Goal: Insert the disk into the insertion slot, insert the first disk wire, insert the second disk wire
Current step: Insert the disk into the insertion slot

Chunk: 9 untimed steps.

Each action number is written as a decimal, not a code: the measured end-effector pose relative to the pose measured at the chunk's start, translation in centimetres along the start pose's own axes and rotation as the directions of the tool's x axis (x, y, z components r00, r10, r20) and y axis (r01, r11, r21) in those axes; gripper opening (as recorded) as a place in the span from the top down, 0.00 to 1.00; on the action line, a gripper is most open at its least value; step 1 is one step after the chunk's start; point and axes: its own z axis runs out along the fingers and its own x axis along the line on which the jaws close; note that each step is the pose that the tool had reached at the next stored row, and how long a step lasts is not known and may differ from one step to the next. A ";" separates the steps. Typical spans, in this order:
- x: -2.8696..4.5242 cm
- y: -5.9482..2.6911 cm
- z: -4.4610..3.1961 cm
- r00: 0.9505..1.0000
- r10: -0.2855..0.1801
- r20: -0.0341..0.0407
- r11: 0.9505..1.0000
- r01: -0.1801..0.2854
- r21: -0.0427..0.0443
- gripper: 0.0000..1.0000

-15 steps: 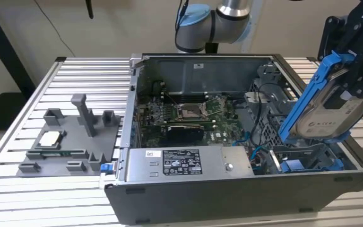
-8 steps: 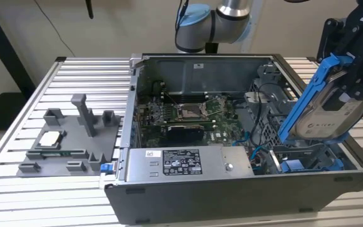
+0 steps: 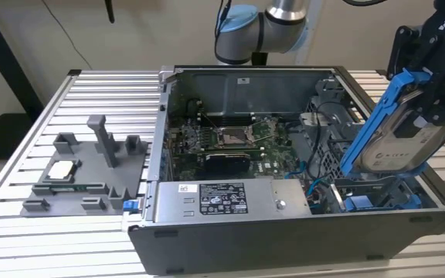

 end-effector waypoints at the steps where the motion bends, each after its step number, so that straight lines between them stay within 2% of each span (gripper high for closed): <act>1: 0.00 0.00 0.05 1.000 0.000 0.000 1.000 0.000 0.000 0.67; 9: 0.00 -0.02 0.45 1.000 0.000 0.000 1.000 0.000 0.000 0.67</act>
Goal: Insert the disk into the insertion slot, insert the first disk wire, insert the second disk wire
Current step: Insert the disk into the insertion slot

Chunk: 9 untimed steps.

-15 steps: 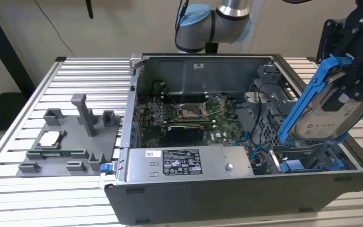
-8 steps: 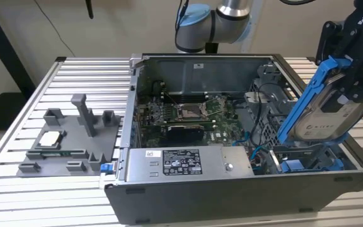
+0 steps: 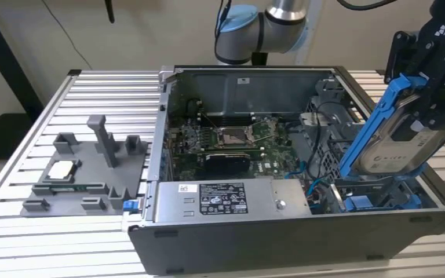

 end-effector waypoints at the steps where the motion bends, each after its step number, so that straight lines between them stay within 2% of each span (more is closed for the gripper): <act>1: 0.00 0.00 0.07 1.000 0.000 0.000 1.000 0.000 0.000 0.67; 9: 0.00 -0.09 0.86 1.000 0.000 0.000 1.000 0.000 0.000 0.67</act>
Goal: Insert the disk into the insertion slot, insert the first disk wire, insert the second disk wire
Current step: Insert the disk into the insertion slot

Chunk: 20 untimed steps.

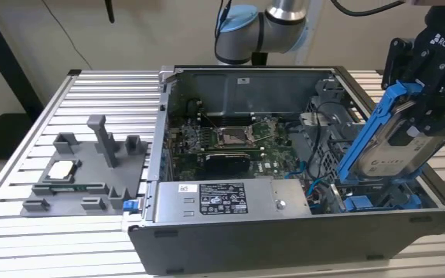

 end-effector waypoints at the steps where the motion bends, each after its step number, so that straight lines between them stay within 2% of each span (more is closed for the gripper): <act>1: 0.00 -0.02 0.10 1.000 0.000 0.000 1.000 0.000 0.000 0.67; 15: -0.01 -0.11 1.23 1.000 0.000 0.000 1.000 0.000 0.000 0.67; 20: -0.01 -0.39 1.76 1.000 0.000 0.000 1.000 0.000 0.000 0.67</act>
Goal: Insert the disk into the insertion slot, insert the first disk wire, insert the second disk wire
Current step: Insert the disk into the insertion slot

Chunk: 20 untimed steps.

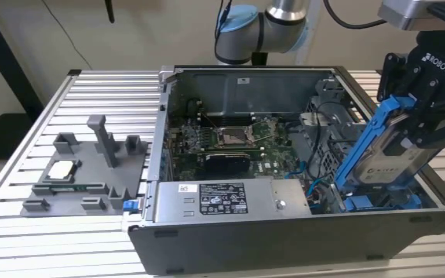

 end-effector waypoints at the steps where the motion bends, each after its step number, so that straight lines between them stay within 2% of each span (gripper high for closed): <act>1: 0.00 -0.09 0.10 1.000 0.000 0.000 1.000 0.000 0.000 0.67; 8: -0.01 -0.48 0.91 1.000 0.000 0.000 1.000 0.000 0.000 0.67; 20: -0.01 -0.49 1.00 1.000 0.000 0.000 1.000 0.000 0.000 0.67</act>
